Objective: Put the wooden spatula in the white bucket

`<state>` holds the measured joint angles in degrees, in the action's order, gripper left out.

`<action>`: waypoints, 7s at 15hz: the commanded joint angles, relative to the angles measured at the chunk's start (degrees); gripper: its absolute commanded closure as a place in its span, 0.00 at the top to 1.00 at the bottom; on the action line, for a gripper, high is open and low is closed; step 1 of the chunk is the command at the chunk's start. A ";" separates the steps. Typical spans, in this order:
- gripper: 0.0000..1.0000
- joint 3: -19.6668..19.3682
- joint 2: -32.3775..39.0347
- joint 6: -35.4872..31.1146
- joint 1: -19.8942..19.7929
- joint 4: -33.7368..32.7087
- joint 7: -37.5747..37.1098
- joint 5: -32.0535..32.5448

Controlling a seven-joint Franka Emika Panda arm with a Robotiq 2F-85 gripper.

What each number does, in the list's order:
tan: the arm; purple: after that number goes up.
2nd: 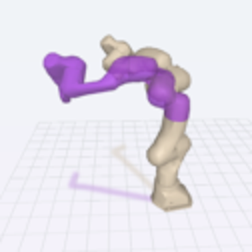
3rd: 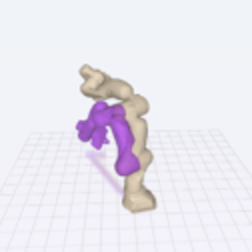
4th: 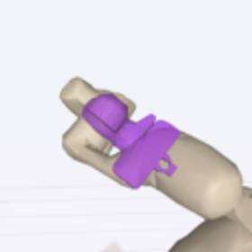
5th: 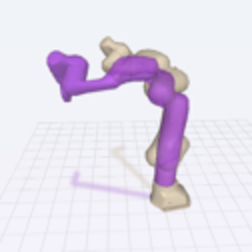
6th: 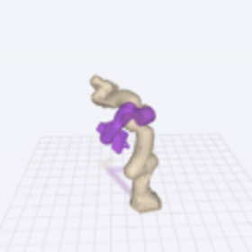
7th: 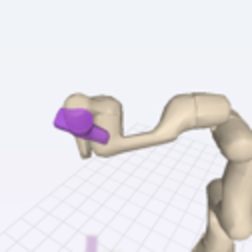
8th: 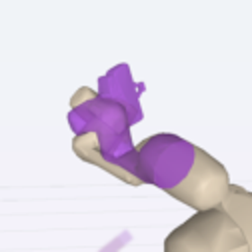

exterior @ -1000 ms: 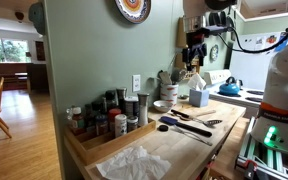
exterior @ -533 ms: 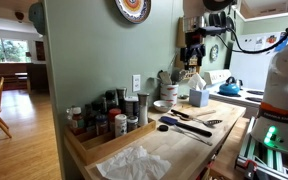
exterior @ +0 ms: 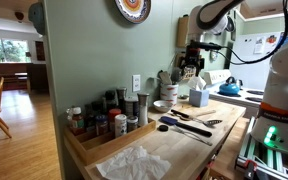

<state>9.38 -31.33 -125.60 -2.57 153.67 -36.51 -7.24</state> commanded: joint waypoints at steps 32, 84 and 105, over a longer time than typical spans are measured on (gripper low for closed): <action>1.00 -11.93 37.30 -31.21 -5.16 -4.07 -42.30 7.95; 0.06 -77.92 54.93 -51.41 60.36 -2.29 -58.12 19.98; 0.06 -123.08 80.37 -34.54 107.94 5.62 -65.21 17.63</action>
<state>-109.98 42.53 -165.70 100.13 156.93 -99.98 10.34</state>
